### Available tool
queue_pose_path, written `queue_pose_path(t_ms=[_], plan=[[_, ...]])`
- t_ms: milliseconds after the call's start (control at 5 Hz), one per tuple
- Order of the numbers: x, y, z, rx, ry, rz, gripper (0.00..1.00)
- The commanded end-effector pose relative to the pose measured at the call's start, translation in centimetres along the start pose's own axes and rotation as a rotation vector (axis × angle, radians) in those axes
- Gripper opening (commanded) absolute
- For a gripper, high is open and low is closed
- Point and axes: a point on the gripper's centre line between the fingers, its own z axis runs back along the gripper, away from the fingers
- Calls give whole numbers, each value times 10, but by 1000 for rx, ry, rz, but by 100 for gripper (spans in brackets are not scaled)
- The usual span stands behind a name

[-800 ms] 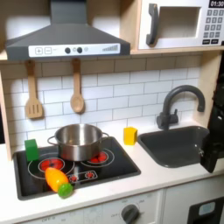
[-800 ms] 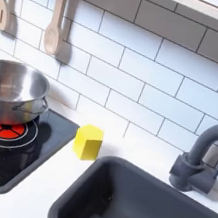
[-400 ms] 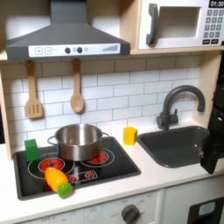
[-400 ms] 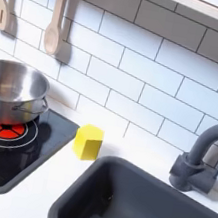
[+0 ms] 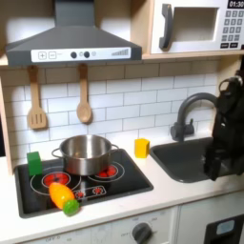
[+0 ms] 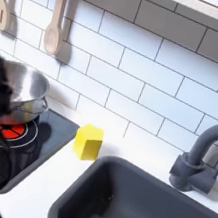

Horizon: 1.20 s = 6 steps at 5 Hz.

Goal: Slide pot right

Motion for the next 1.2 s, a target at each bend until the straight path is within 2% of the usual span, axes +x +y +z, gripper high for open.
queue_pose_path(t_ms=[0,200,600,1000], plan=[[52,9,-8,24,-16,4,100],[74,12,-11,36,-30,-8,100],[114,22,-17,33,-40,-3,100],[145,36,-27,64,-53,0,100]])
